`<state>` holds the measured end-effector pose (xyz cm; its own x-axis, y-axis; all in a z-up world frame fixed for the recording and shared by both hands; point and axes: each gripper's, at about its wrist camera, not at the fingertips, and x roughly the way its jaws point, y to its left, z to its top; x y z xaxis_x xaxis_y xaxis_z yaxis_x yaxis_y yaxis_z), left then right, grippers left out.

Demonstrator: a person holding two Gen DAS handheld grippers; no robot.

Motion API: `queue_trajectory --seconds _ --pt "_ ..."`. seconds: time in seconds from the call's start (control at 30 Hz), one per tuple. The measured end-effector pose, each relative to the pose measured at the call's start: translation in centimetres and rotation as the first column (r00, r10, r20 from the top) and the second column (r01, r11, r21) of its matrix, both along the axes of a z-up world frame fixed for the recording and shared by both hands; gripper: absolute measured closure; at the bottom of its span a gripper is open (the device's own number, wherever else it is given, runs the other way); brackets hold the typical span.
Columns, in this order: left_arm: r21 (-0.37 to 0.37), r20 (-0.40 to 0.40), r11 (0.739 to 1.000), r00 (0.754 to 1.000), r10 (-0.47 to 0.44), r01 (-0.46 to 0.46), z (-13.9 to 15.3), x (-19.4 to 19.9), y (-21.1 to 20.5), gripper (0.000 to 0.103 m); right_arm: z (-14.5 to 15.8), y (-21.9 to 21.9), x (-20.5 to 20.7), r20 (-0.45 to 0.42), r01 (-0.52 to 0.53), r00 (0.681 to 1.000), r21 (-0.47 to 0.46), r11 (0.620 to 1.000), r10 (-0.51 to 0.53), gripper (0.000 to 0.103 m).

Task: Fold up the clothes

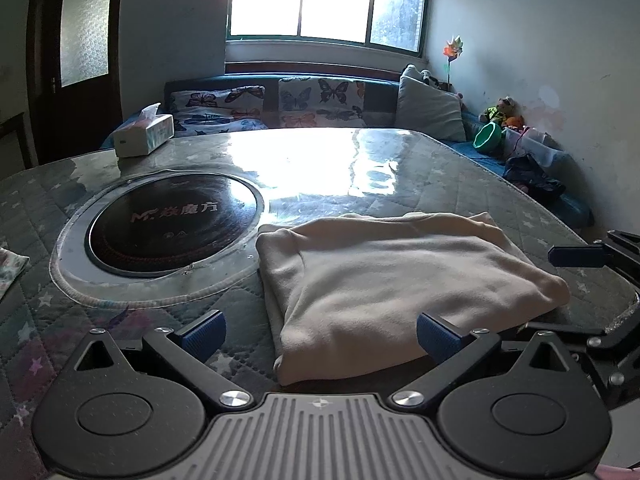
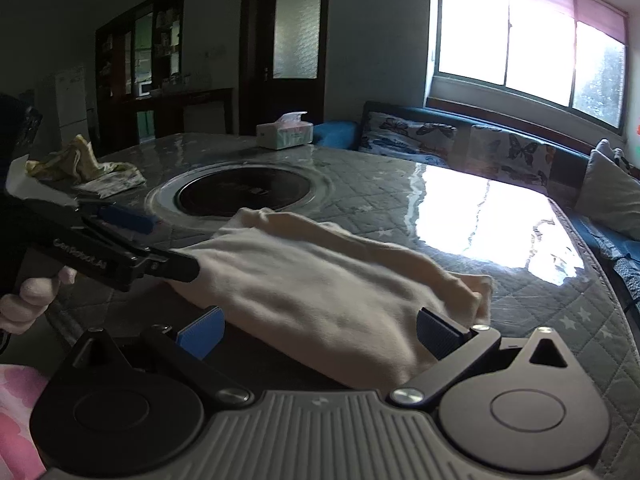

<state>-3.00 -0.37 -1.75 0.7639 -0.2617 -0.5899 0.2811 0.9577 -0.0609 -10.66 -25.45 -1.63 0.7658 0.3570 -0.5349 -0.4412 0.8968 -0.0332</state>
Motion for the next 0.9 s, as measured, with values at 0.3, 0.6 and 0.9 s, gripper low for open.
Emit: queue_trajectory --seconds 0.3,0.6,0.9 --pt "0.017 -0.003 1.000 1.000 0.009 -0.009 0.1 0.4 0.2 0.000 0.1 2.1 0.0 -0.034 -0.091 0.995 -0.015 0.996 0.090 0.000" --pt "-0.013 -0.015 0.997 0.997 0.079 -0.079 0.4 1.9 2.7 0.000 0.1 5.0 0.9 -0.062 -0.218 0.975 -0.064 0.974 0.214 0.010" --pt "-0.088 -0.041 0.986 0.990 0.135 -0.138 0.9 3.5 5.5 0.001 -0.1 8.8 2.5 -0.084 -0.351 0.936 -0.134 0.927 0.342 0.026"
